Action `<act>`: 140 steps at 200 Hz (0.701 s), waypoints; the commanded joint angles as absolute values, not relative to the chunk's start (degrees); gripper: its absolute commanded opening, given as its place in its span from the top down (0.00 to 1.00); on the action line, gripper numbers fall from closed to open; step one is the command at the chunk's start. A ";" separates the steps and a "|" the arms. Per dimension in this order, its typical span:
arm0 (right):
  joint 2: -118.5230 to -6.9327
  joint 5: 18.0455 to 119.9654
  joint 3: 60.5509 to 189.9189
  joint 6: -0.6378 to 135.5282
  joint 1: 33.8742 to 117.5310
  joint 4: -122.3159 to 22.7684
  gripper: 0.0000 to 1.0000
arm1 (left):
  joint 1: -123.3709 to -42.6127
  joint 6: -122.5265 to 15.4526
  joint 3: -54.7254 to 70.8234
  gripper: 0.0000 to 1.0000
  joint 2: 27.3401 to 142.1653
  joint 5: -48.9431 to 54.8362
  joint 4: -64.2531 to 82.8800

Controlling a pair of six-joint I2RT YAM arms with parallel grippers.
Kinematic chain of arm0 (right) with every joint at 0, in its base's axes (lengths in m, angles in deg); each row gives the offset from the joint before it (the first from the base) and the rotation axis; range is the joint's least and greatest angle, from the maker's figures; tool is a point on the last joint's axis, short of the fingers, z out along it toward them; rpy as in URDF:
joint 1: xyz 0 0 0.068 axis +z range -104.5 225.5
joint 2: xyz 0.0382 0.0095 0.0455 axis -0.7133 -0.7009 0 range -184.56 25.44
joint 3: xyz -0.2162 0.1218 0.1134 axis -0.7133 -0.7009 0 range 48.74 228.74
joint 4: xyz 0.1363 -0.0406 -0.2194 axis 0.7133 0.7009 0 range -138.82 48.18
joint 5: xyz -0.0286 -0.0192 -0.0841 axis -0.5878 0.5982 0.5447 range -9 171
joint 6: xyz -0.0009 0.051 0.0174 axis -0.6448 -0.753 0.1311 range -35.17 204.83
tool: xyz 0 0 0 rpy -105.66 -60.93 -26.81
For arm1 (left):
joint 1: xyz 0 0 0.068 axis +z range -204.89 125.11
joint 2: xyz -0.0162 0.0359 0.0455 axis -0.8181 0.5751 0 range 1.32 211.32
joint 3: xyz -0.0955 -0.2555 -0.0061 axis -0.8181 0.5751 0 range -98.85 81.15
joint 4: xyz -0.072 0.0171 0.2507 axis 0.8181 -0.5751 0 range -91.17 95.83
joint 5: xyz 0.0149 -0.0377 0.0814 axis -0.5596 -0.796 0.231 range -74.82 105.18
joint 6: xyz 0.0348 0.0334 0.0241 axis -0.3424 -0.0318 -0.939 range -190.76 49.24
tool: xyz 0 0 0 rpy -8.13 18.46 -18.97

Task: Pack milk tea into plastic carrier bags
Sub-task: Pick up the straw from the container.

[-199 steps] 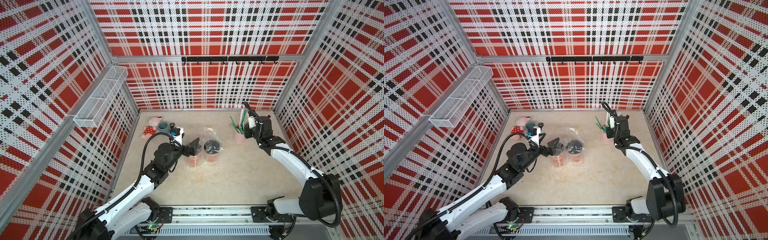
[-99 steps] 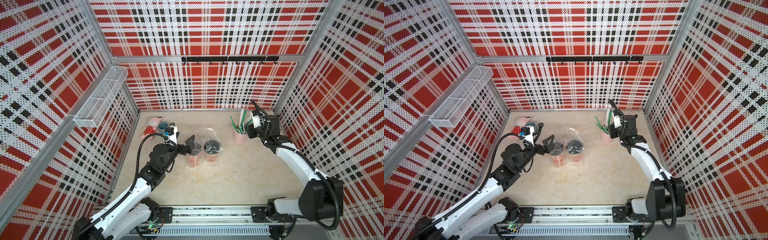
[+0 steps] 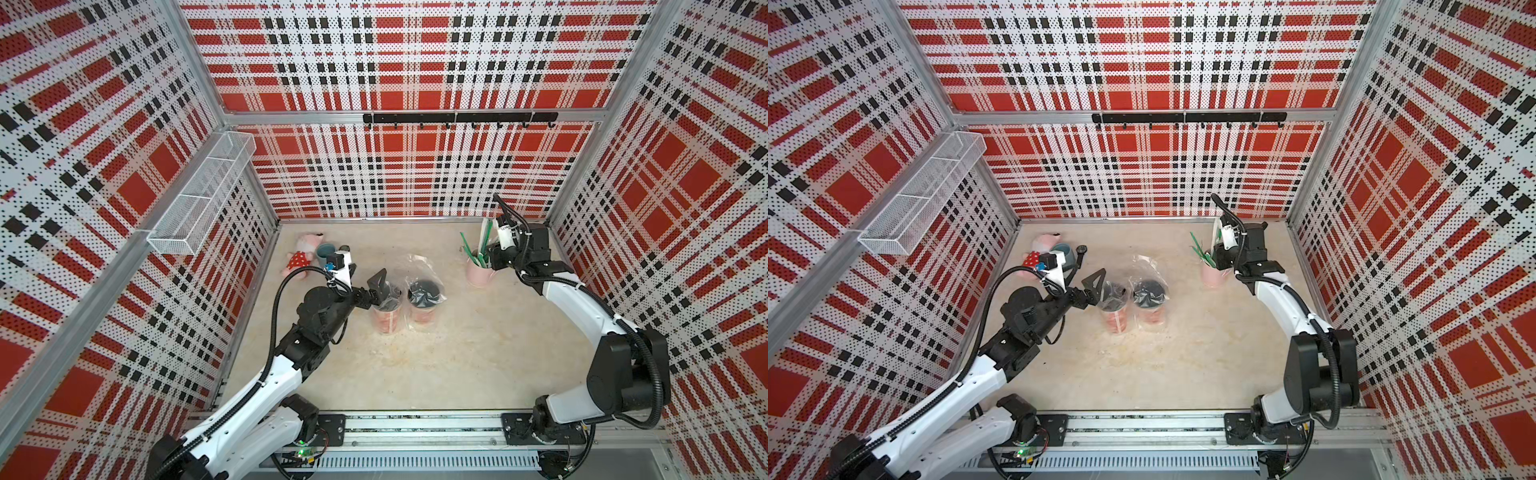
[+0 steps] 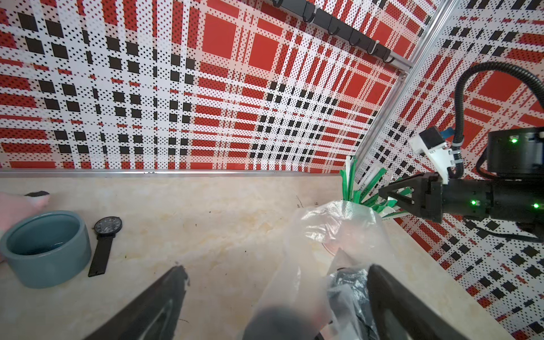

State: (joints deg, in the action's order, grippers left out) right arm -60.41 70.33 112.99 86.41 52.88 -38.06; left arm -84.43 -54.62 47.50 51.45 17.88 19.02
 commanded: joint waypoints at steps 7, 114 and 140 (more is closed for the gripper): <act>-61.37 72.61 114.62 86.74 53.48 -39.24 0.85 | -83.99 -54.32 48.19 0.03 50.79 16.17 20.34; -46.47 73.41 113.89 84.83 53.59 -38.68 1.00 | -89.09 -58.71 41.65 0.03 51.52 20.89 15.08; -43.53 69.64 116.41 83.81 53.67 -35.21 1.00 | -89.51 -58.89 41.46 0.03 51.38 20.50 13.75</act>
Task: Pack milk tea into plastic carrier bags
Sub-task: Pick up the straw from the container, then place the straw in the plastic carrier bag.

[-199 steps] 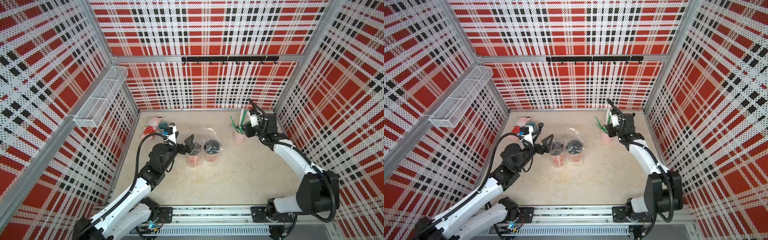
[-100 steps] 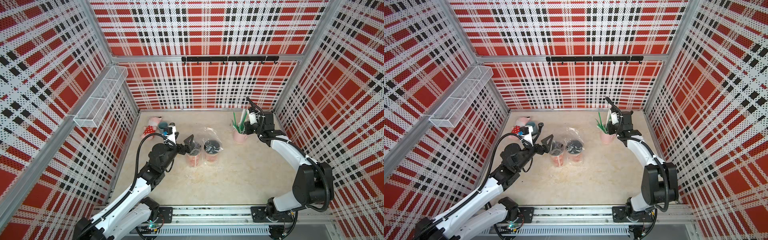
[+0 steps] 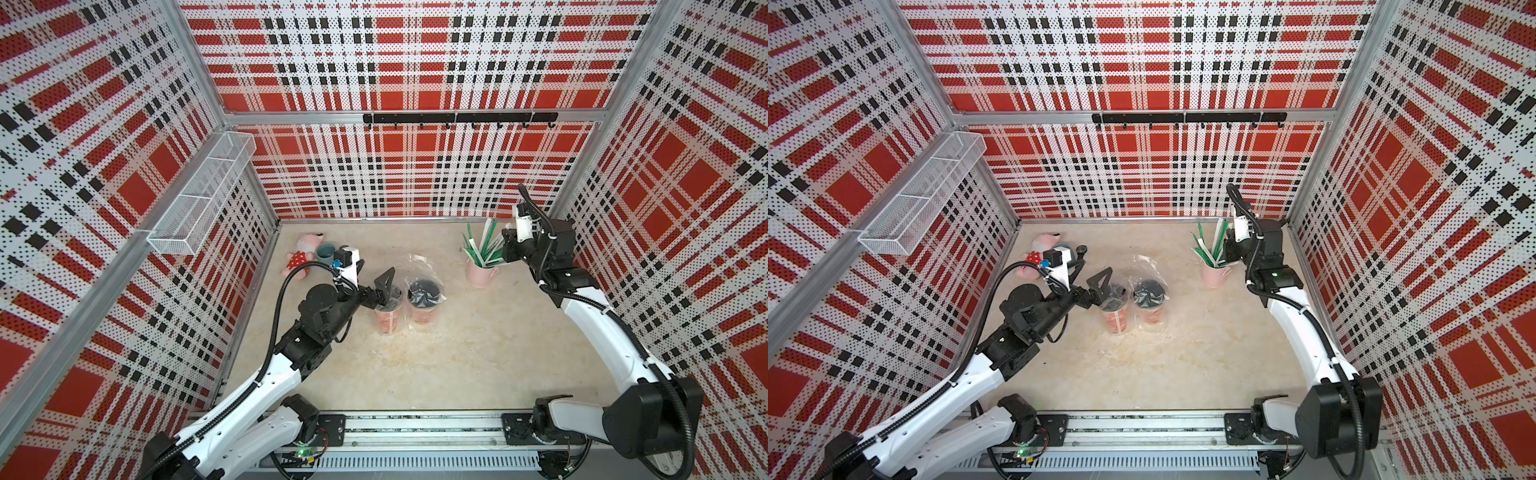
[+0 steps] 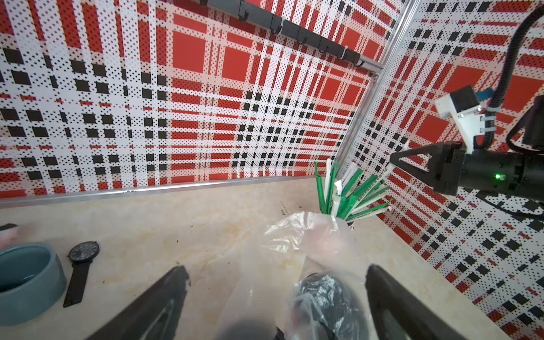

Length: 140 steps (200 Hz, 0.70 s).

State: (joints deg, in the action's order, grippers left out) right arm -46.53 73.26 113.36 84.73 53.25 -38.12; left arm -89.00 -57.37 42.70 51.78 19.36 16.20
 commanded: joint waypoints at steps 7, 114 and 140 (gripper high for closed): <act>-42.63 68.89 117.12 83.56 53.91 -34.50 1.00 | -89.67 -58.81 41.43 0.03 51.57 20.58 13.25; -33.14 64.42 127.34 75.68 67.44 -22.10 1.00 | -90.53 -56.29 42.19 0.08 51.55 22.76 9.79; -31.98 60.71 126.62 71.85 68.57 -20.47 1.00 | -90.51 -55.03 43.12 0.09 50.63 22.01 10.22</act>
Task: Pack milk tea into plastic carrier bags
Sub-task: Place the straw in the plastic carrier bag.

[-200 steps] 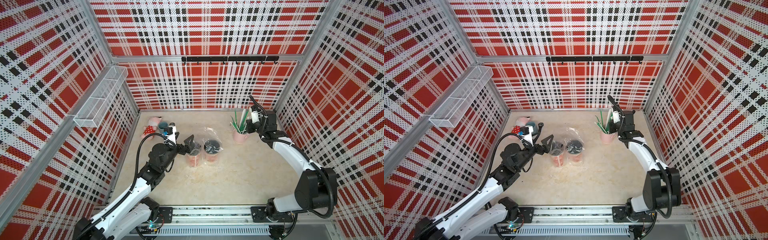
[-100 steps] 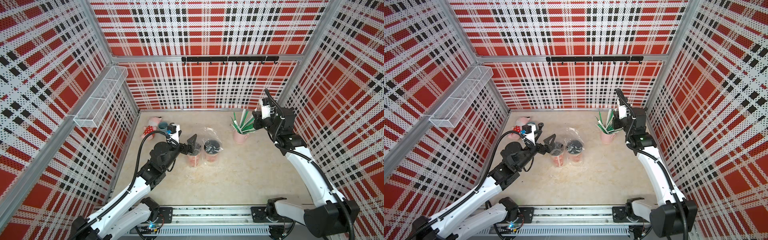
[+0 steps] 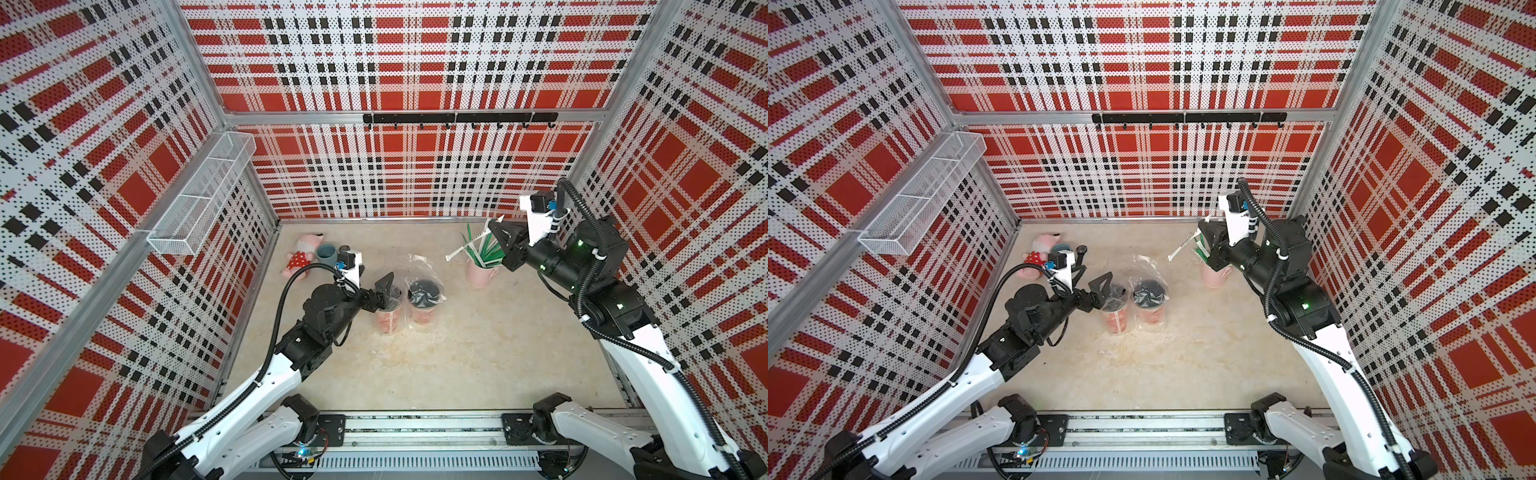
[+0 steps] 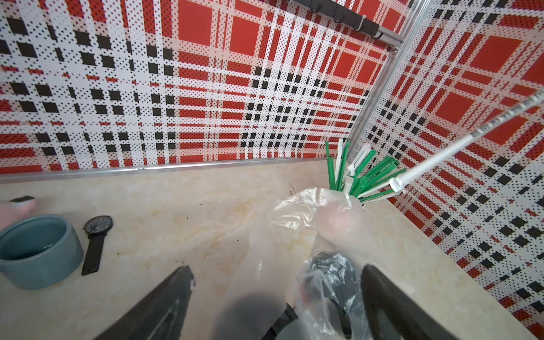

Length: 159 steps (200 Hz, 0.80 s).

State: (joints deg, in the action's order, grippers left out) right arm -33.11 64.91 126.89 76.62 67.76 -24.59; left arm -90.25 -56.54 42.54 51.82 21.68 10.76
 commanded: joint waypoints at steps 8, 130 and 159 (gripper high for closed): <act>-32.26 58.86 126.47 70.96 68.98 -20.05 1.00 | -90.58 -54.72 43.10 0.10 50.63 21.40 10.23; -39.29 64.26 129.66 73.03 70.47 -15.19 1.00 | -90.58 -53.94 45.12 0.14 51.03 20.58 12.24; -39.69 65.51 130.07 73.05 70.51 -14.89 1.00 | -90.49 -53.96 45.87 0.14 51.23 20.51 12.86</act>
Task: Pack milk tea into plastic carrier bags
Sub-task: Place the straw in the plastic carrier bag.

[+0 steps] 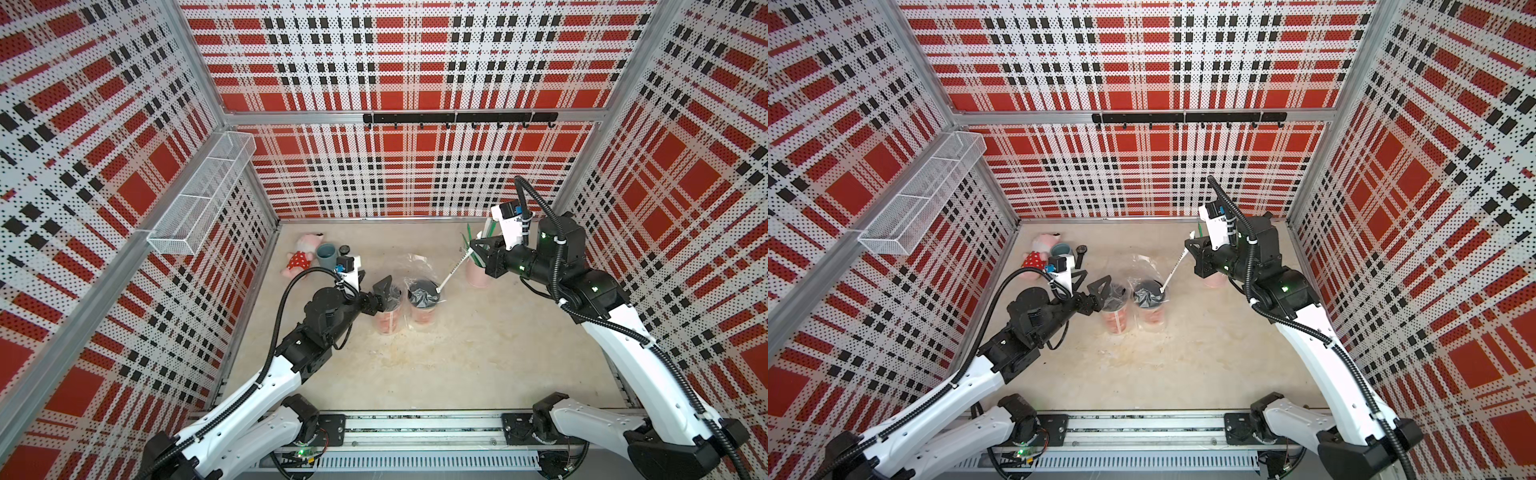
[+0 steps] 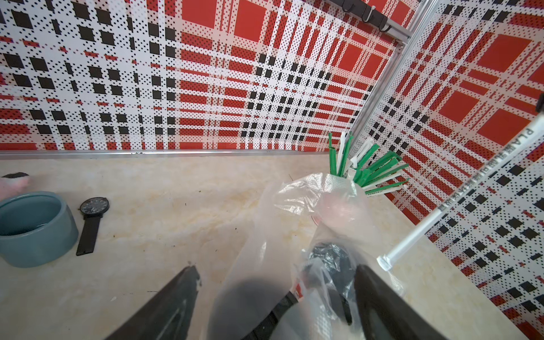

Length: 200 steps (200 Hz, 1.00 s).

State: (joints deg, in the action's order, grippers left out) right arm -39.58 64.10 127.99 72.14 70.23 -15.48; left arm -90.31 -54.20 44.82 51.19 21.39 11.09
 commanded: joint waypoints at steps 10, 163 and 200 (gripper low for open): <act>-39.53 66.41 130.22 73.29 70.50 -14.76 1.00 | -90.49 -53.97 46.00 0.15 51.33 20.54 12.86; -42.72 71.42 131.94 74.87 74.20 -9.72 1.00 | -89.02 -53.96 47.58 0.15 50.73 19.39 13.98; -43.46 73.84 132.23 74.81 76.26 -10.21 1.00 | -88.74 -53.86 47.84 0.15 50.97 18.87 14.46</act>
